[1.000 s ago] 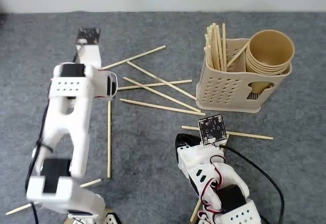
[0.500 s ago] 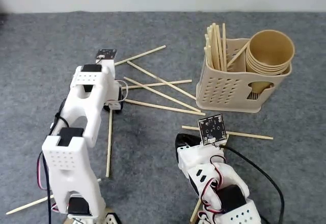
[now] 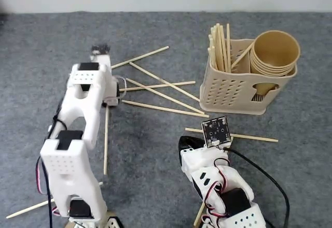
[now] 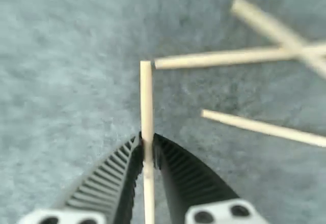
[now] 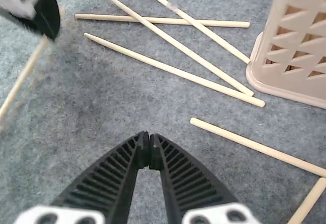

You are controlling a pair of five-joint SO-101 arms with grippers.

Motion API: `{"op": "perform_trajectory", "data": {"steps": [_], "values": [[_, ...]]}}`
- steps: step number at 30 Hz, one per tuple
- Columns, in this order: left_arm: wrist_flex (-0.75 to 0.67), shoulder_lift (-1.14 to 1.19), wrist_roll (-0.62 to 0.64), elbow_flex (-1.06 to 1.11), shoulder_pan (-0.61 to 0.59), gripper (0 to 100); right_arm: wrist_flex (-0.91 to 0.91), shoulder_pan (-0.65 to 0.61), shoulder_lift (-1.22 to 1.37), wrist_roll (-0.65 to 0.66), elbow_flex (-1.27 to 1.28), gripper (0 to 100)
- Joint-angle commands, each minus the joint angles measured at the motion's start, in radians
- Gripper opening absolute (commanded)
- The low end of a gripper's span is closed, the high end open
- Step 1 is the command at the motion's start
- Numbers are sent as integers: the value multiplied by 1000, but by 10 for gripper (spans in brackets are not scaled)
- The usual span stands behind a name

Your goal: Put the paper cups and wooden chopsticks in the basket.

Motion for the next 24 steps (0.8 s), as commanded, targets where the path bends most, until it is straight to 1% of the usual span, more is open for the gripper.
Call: {"op": "perform_trajectory", "data": {"steps": [1,6,9,12,14,17,24], "values": [[20,-235,21,-39,6,13,-18,2,-7,-3,14,9],[54,-485,23,-39,68,13,-18,1,-7,-3,14,9],[48,-624,25,-39,129,13,-18,1,-7,-3,14,9],[9,-753,81,-39,201,13,-18,1,-7,-3,14,9],[-48,-824,135,-39,239,13,-18,1,-5,-3,14,9],[-178,-898,187,-35,285,13,-18,2,-5,-3,14,9],[-471,-930,292,-35,368,13,-18,2,-5,-3,14,9]]}}
